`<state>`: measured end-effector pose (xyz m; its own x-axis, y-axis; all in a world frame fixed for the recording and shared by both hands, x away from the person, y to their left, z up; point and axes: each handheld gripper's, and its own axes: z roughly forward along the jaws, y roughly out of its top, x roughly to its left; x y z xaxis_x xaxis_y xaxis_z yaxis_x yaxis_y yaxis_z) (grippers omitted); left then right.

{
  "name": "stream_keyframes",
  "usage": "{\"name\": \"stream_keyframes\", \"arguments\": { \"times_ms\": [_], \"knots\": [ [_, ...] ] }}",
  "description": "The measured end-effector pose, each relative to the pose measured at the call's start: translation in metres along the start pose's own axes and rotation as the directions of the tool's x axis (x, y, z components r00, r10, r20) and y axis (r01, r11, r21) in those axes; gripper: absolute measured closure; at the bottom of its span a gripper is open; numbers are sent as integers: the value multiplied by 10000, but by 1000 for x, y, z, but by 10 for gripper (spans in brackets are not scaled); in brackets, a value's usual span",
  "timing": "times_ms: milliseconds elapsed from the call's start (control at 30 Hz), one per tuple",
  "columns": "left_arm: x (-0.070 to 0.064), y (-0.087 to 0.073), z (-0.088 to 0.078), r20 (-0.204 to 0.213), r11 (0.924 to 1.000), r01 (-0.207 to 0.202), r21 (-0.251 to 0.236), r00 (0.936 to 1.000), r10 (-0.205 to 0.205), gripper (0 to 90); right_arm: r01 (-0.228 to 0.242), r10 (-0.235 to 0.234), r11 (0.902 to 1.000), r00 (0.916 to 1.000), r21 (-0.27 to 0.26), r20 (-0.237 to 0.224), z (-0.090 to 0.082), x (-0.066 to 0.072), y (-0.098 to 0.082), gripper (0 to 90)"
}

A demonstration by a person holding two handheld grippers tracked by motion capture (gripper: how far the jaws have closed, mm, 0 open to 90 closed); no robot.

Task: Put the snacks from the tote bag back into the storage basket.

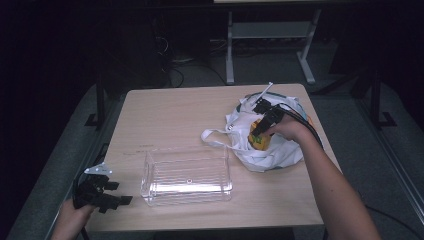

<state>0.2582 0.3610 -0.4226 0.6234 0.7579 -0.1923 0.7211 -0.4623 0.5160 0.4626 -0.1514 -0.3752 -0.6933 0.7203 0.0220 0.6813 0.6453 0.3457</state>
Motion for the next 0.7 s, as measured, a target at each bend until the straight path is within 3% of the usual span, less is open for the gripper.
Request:
{"name": "stream_keyframes", "arguments": {
  "times_ms": [367, 700],
  "knots": [
    [-1, 0, 0, -4, 10000, -34, -17, 10000, 34, 160, 37, -35, 9987, 10000, 514, -54, 6, 3, 0, 467],
    [-1, 0, 0, -2, 10000, -42, -22, 10000, 42, 160, 490, -511, 9968, 9982, 625, 314, 6, 6, 1, 508]
  ]
}}
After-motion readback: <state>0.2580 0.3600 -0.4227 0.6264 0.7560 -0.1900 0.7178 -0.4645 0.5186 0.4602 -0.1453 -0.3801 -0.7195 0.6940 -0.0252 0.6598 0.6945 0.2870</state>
